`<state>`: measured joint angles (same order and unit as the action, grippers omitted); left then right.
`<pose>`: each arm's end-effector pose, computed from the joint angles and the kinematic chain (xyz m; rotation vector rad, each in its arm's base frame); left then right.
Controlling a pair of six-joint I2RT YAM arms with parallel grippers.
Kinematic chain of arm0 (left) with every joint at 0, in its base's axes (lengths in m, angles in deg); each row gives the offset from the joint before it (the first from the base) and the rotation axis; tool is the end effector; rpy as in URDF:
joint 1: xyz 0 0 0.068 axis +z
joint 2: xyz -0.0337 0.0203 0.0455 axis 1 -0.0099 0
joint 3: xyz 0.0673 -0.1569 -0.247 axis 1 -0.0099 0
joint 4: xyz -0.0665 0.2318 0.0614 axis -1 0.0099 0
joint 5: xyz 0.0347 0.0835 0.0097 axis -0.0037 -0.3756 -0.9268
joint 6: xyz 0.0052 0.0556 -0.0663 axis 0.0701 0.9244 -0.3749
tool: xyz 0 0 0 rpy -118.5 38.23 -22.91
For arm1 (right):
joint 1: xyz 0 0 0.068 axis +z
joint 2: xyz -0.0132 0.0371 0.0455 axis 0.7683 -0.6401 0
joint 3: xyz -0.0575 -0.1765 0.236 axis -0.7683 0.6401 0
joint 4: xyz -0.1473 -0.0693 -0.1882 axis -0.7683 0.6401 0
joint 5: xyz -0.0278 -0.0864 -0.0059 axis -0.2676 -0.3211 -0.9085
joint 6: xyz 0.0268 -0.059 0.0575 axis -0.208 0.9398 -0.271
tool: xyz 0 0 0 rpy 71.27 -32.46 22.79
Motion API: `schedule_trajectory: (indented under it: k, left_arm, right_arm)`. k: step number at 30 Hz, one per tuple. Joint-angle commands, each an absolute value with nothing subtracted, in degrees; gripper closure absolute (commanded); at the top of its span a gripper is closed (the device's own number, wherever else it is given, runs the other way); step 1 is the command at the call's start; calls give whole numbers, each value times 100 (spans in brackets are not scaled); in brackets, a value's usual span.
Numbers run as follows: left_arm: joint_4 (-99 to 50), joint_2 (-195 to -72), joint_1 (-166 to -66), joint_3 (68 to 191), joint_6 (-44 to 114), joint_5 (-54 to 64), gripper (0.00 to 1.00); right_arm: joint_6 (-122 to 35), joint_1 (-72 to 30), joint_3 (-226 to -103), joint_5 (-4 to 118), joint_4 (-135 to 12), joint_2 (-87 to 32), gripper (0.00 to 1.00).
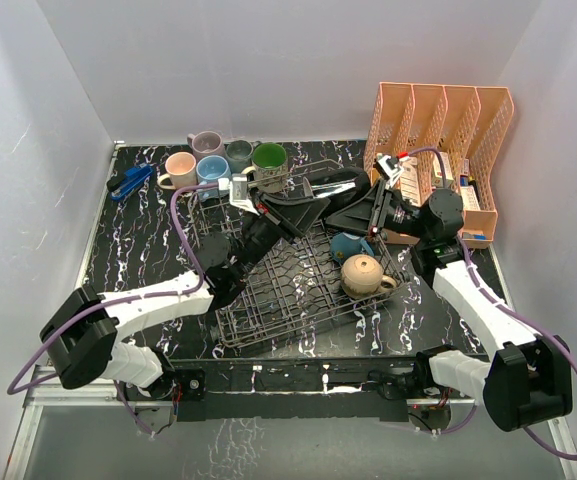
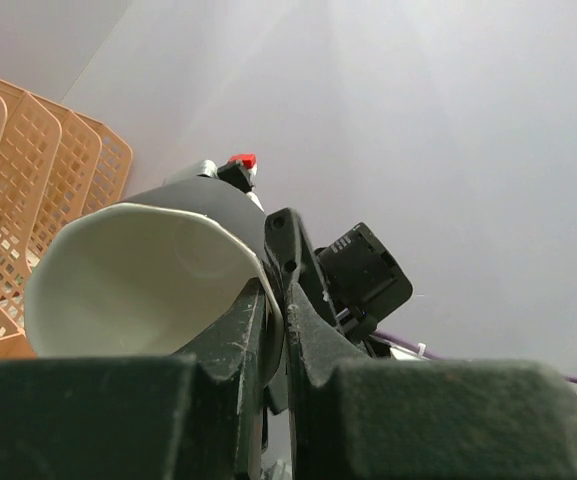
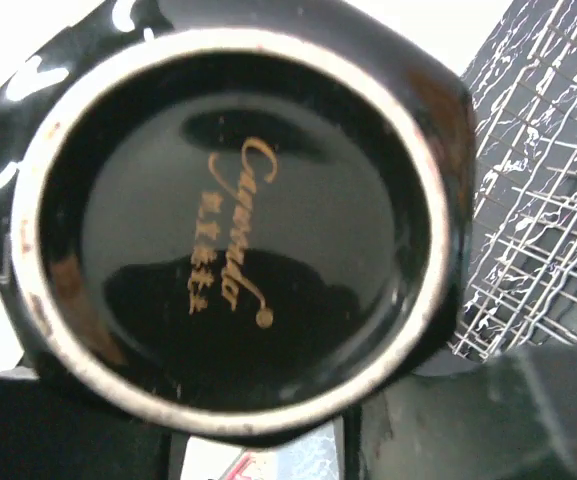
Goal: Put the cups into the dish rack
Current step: Turn the cup upside down in the dish rack.
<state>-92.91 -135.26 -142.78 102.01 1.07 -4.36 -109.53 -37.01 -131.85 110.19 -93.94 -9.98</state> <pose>0.1821 -0.2428 0.4154 0.0534 1.0284 -1.5861 0.2169 0.1193 0.3715 -0.1774 1.8052 1.8570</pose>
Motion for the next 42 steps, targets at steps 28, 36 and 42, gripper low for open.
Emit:
schedule_trajectory:
  k: [28, 36, 42]
  left_arm:
    - [-8326, -11975, -14313, 9482, 7, -1110, 22]
    - [-4913, -10761, -14284, 9972, 875, -1203, 3]
    - [-2668, -10451, -14264, 10673, 1421, -1678, 3]
  right_arm:
    - [-10910, -4010, -12710, 10944, -9905, -739, 92]
    - [-10264, -4083, -12824, 10929, -9463, -785, 92]
    - [-9209, -4082, -13217, 11012, -8750, -1009, 92]
